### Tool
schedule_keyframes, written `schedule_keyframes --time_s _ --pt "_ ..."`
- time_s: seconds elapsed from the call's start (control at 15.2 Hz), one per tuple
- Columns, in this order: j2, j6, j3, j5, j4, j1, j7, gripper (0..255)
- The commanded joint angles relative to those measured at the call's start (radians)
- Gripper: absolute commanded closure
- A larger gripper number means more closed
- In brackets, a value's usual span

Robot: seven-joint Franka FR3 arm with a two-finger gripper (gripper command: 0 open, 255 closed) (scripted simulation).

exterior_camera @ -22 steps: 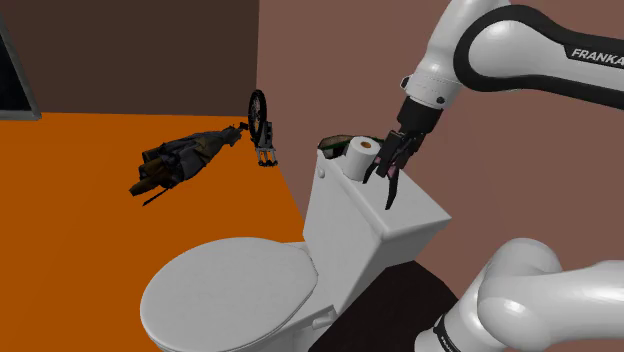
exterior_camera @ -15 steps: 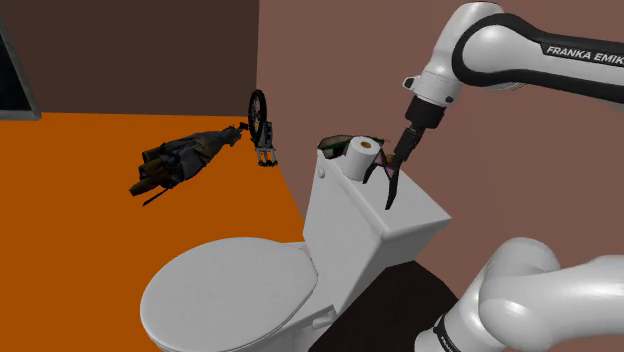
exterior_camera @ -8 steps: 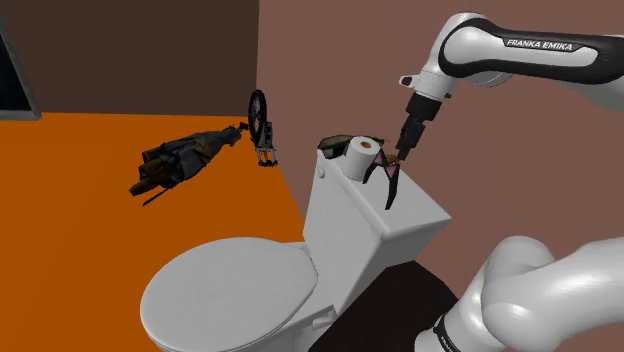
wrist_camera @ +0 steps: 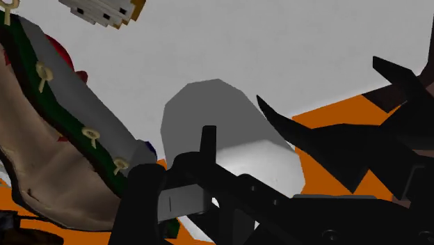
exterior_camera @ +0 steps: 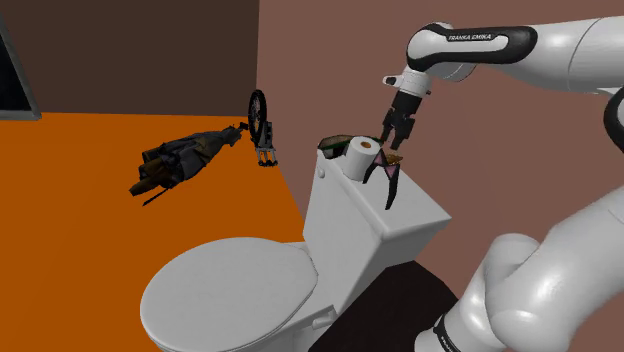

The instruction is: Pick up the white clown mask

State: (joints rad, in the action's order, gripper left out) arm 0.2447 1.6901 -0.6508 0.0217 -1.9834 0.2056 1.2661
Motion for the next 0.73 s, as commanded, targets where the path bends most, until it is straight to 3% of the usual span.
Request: schedule_keyframes --time_s 0.0,0.2,0.46,0.66 --pt "-0.116 -0.015 -0.057 0.056 0.093 0.021 0.153 0" --pt "-0.303 -0.061 -0.11 0.167 0.248 0.011 0.367 0" --pt "-0.551 -0.156 -0.097 0.31 0.492 -0.084 0.607 0" --pt "-0.568 -0.138 -0.085 0.317 0.485 -0.095 0.626 0"
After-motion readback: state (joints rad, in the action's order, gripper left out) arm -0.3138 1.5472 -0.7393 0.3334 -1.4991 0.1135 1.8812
